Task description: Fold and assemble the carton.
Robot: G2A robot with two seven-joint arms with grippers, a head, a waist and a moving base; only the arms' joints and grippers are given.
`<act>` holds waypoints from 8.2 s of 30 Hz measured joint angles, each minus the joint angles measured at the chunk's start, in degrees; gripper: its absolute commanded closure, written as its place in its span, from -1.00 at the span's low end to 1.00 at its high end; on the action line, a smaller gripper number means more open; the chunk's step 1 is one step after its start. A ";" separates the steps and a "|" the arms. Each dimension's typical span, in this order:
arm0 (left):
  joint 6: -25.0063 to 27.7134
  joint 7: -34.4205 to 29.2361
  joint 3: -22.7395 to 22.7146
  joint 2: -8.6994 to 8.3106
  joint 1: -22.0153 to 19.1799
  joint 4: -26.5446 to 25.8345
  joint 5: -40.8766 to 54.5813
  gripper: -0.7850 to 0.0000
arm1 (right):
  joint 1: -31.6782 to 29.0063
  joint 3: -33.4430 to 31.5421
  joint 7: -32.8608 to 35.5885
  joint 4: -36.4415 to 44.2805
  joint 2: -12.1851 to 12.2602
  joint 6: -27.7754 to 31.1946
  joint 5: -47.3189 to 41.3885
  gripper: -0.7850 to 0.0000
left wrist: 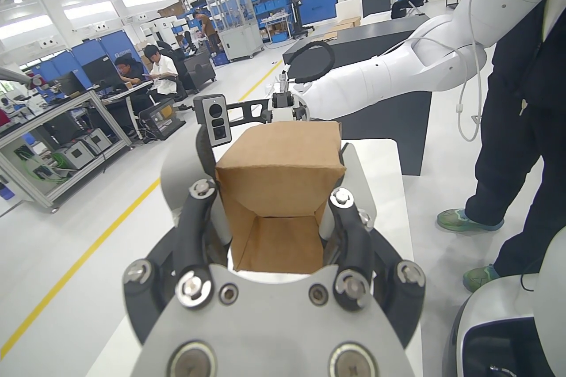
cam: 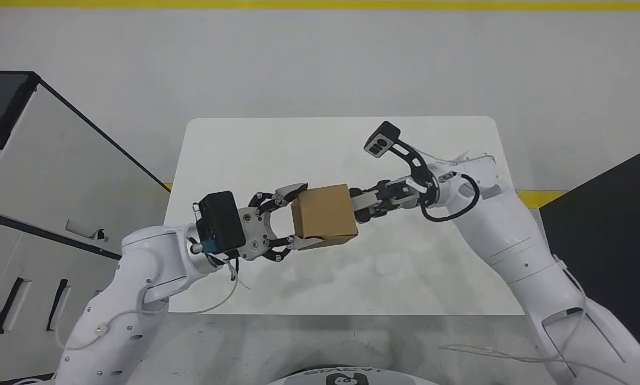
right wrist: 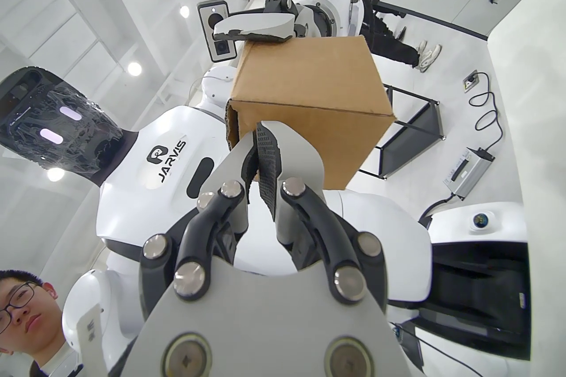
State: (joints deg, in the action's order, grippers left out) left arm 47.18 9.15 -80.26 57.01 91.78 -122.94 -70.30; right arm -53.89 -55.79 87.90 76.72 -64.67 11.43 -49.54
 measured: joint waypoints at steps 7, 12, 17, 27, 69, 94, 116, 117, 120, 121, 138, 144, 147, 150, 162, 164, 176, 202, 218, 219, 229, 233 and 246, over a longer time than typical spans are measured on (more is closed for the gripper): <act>-0.27 1.29 -0.62 0.03 0.39 1.11 2.93 1.00 | -0.66 -1.56 0.10 -0.36 0.11 0.50 -1.14 1.00; 0.17 1.78 -1.10 0.08 0.40 2.45 8.12 1.00 | -1.92 -3.66 0.11 -0.32 0.63 1.17 -3.64 0.94; 0.03 0.91 -1.23 0.10 0.07 3.20 11.22 1.00 | -2.82 -4.89 0.11 -0.14 0.96 1.57 -6.32 -1.00; -3.28 2.72 0.56 0.61 0.94 3.64 16.04 1.00 | -4.42 -7.33 -3.96 2.32 1.08 8.88 -3.73 -1.00; -23.16 29.80 19.00 7.29 -4.42 6.96 20.32 1.00 | -8.43 -5.59 -52.12 12.59 -2.31 46.57 41.77 -1.00; -24.55 33.43 21.19 10.01 -5.14 9.02 19.93 1.00 | -8.25 -4.15 -55.77 15.38 -4.47 46.57 44.76 -1.00; -24.44 33.43 21.36 11.63 -4.40 9.66 18.19 1.00 | -8.61 -4.54 -58.20 15.71 -5.77 46.57 45.13 0.01; -24.51 33.49 21.28 11.69 -4.37 9.72 18.15 1.00 | -8.63 -4.57 -58.14 15.68 -5.79 46.57 45.14 0.11; -24.66 33.64 21.08 11.88 -4.27 9.79 18.05 1.00 | -8.70 -4.67 -58.03 15.49 -5.86 46.57 45.10 0.37; -24.66 33.69 21.03 11.94 -4.25 9.81 18.02 1.00 | -8.71 -4.69 -57.99 15.45 -5.88 46.57 45.08 0.44; -24.22 33.16 19.95 12.81 -3.50 9.31 17.54 -1.00 | -8.83 -5.60 -56.66 15.18 -6.15 46.57 44.29 1.00; -23.52 32.99 18.39 12.93 -2.89 8.58 18.30 -1.00 | -9.32 -7.20 -55.88 15.02 -5.97 46.57 43.23 1.00; -22.50 32.35 17.46 12.90 -2.32 8.18 19.02 -1.00 | -9.65 -8.29 -55.14 14.89 -5.82 46.57 42.30 1.00; -20.10 30.36 15.91 12.66 -1.70 8.06 20.06 -1.00 | -10.18 -9.93 -54.40 14.53 -5.60 46.57 41.41 1.00; -18.60 27.79 13.67 12.38 -1.44 7.63 19.68 -1.00 | -10.83 -12.14 -53.54 14.64 -5.25 46.24 41.92 1.00; -17.81 26.70 11.44 12.17 -2.05 6.90 18.90 -1.00 | -11.25 -13.26 -52.96 15.87 -4.96 46.49 44.45 1.00; -3.52 16.82 -2.44 9.88 0.66 3.20 12.35 -1.00 | -11.87 -19.90 -46.17 22.62 -2.84 46.57 49.19 1.00; 10.82 3.10 -24.19 4.71 0.53 1.08 9.78 -1.00 | -10.88 -21.22 -46.33 25.38 -2.70 46.54 52.54 1.00; 10.82 3.10 -24.19 4.71 0.53 1.08 9.77 -1.00 | -7.30 -26.07 -50.58 42.10 -1.05 46.57 80.10 1.00; 10.82 3.10 -24.19 4.71 0.53 1.08 9.77 -1.00 | -7.24 -26.12 -50.74 42.41 -1.05 46.56 80.33 1.00; 10.82 3.10 -24.19 4.71 0.53 1.08 9.77 -1.00 | -6.94 -27.40 -63.42 50.68 -0.32 46.57 97.67 1.00; 10.82 3.10 -24.19 4.71 0.53 1.08 9.77 -1.00 | -6.95 -27.38 -63.41 50.69 -0.30 46.57 97.62 1.00; 10.82 3.10 -24.19 4.71 0.53 1.08 9.77 -1.00 | -6.95 -27.39 -63.40 50.69 -0.31 46.57 97.62 1.00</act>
State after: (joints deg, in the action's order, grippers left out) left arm 58.00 12.25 -104.45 61.72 92.31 -121.86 -60.52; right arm -60.84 -83.18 24.49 127.41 -64.97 58.00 48.08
